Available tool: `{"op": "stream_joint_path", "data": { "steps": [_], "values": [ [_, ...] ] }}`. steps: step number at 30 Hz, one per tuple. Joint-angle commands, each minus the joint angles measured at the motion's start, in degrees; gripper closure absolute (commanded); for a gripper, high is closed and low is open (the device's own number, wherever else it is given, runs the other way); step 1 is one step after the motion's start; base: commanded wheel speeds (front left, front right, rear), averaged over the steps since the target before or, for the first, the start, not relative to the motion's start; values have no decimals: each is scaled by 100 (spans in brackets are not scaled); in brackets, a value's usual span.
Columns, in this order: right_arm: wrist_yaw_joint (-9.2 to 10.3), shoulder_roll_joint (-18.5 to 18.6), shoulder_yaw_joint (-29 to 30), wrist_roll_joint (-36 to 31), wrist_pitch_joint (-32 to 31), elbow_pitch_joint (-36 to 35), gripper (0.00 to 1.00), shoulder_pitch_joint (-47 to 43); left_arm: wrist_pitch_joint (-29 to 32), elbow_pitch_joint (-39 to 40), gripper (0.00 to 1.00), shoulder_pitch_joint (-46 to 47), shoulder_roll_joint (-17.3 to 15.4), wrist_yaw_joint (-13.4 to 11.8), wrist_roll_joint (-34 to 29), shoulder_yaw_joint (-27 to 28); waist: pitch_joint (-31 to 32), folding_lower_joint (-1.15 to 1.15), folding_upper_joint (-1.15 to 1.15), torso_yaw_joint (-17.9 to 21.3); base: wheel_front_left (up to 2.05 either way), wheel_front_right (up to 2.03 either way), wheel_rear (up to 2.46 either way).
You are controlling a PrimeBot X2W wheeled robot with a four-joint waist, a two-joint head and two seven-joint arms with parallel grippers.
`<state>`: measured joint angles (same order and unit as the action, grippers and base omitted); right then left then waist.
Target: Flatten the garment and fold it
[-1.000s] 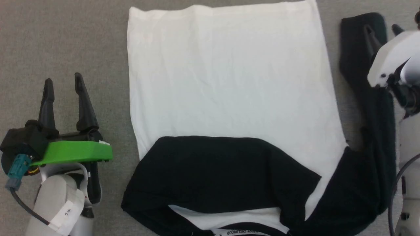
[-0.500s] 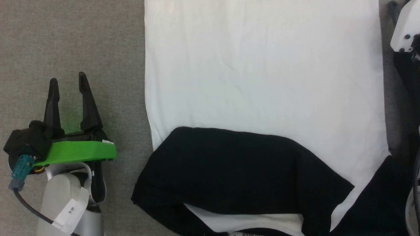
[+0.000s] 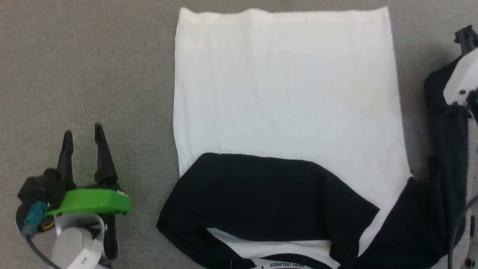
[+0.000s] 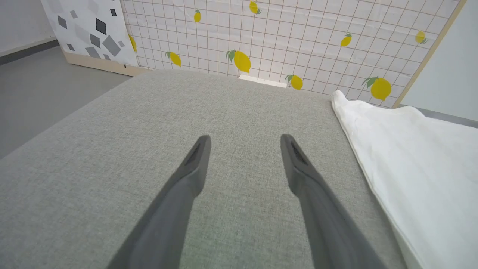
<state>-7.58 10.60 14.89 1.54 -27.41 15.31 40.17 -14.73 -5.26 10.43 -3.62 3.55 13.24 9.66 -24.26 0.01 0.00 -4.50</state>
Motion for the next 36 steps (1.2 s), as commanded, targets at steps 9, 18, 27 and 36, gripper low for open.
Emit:
{"op": "stream_joint_path", "data": {
  "steps": [9, 18, 27, 36],
  "values": [
    [9, -44, -615, 574, -655, -2829, 100, -1467, -27, -99, 0, -645, -11, 97, -63, 237, 1564, -1, 0, 535, 0, 0, 0],
    [9, -146, -1802, 816, -1444, -4597, 100, -2413, -27, -201, 0, -781, -19, 174, -45, 211, 1899, -1, 0, 472, 0, 0, 0],
    [9, -453, -3499, 1153, -1170, -3946, 100, -2680, -27, -251, 0, -778, -10, 209, -6, 203, 1887, -1, 0, 301, 0, 0, 0],
    [9, -730, -4934, 1534, -737, -2053, 100, -2460, -27, -322, 0, -621, 10, 246, 41, 170, 1595, -1, 0, 56, 0, 0, 0]
  ]
}}
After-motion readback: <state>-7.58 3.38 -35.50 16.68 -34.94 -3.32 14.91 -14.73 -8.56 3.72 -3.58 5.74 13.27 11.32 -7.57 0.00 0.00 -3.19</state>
